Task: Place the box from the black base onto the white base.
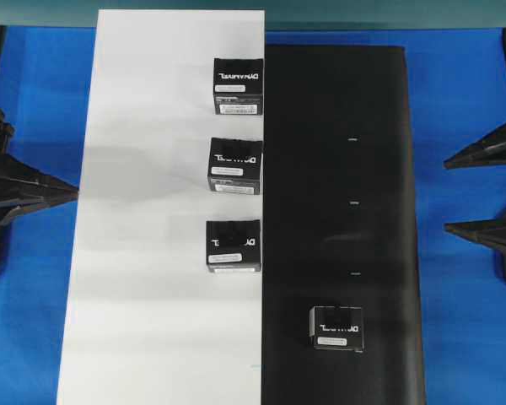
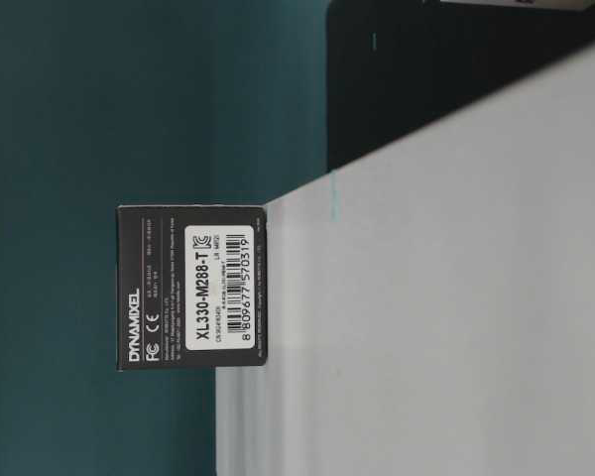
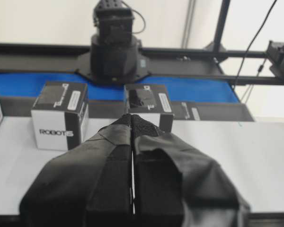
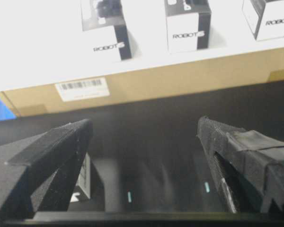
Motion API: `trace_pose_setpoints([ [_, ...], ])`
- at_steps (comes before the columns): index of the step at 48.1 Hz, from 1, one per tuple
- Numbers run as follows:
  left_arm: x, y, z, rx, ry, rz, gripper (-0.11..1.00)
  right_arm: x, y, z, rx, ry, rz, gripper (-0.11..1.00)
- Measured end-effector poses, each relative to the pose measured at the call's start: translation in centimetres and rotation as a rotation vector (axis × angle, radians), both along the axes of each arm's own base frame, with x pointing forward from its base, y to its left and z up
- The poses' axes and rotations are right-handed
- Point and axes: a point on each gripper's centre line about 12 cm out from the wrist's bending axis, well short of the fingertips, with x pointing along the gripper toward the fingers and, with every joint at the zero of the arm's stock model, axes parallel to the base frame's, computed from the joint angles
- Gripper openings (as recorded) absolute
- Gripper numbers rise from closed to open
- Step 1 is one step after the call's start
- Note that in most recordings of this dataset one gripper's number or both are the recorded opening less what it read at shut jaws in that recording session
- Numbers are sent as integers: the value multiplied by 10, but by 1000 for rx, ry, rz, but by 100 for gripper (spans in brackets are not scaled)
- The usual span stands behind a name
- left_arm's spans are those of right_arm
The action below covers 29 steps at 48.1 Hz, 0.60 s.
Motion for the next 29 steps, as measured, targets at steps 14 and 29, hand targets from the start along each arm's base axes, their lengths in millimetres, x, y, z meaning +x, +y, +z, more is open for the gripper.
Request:
trace_pose_setpoints([
  [14,1,0,-1,0,11,0,-5,-3,-1,2,5,-11,0,100],
  [29,2,0,-3,1,17,0,-5,-3,-1,0,5,-5,0,100],
])
